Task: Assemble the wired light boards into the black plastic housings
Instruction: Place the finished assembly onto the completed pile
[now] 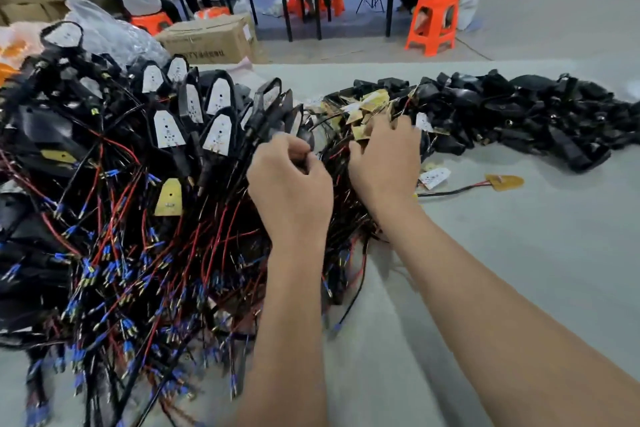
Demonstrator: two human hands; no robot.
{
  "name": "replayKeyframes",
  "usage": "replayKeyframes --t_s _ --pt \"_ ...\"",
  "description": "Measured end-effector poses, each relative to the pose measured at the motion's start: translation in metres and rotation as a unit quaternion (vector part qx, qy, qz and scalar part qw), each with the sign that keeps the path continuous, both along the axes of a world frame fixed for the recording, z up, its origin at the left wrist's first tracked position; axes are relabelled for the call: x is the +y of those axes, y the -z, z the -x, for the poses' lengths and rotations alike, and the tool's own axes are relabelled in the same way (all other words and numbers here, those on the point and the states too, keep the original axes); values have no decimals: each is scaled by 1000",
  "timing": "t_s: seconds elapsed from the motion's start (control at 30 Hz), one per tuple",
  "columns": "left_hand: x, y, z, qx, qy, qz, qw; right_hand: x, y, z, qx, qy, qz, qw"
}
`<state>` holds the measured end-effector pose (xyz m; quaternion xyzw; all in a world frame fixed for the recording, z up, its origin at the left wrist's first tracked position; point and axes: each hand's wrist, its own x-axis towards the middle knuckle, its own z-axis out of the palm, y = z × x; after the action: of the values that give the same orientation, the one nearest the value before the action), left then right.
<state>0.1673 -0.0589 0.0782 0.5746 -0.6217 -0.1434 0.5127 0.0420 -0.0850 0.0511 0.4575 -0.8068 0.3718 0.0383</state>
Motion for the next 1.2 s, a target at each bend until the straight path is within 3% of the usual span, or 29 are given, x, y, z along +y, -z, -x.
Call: replayKeyframes --t_s 0.07,0.13,0.3,0.4,0.47,0.6,0.77,0.87,0.93,1.0,1.07,1.13,1.2 --pt "0 5 23 -10 58 -36 998 7 9 16 -80 10 -88 993" --pt "-3 10 42 -31 98 -68 992 8 14 27 -158 -22 -104 982" --pt "-17 25 69 -96 127 -149 976 12 20 55 -278 -77 -6 957" --pt "-16 34 71 -115 118 -159 973 26 22 69 -372 -107 58 920" --pt "-15 37 71 -125 112 -160 973 35 24 80 -386 -105 81 913" --pt "-16 37 73 -114 109 -160 975 55 29 103 -421 -58 165 890" --pt "-16 36 77 -127 66 -160 977 89 28 136 -540 36 328 774" --pt "-9 35 85 -115 29 -159 980 110 35 151 -548 61 329 767" --pt "4 34 93 -86 21 -97 991 121 40 158 -548 75 335 763" --pt "15 34 105 -49 73 -23 996 131 40 167 -546 80 367 749" --pt "27 36 119 -44 216 -11 975 139 35 180 -552 84 398 728" --pt "39 42 133 -127 343 -43 930 145 30 192 -580 79 421 693" --pt "46 50 147 -222 393 -81 889 152 25 205 -609 81 437 657"
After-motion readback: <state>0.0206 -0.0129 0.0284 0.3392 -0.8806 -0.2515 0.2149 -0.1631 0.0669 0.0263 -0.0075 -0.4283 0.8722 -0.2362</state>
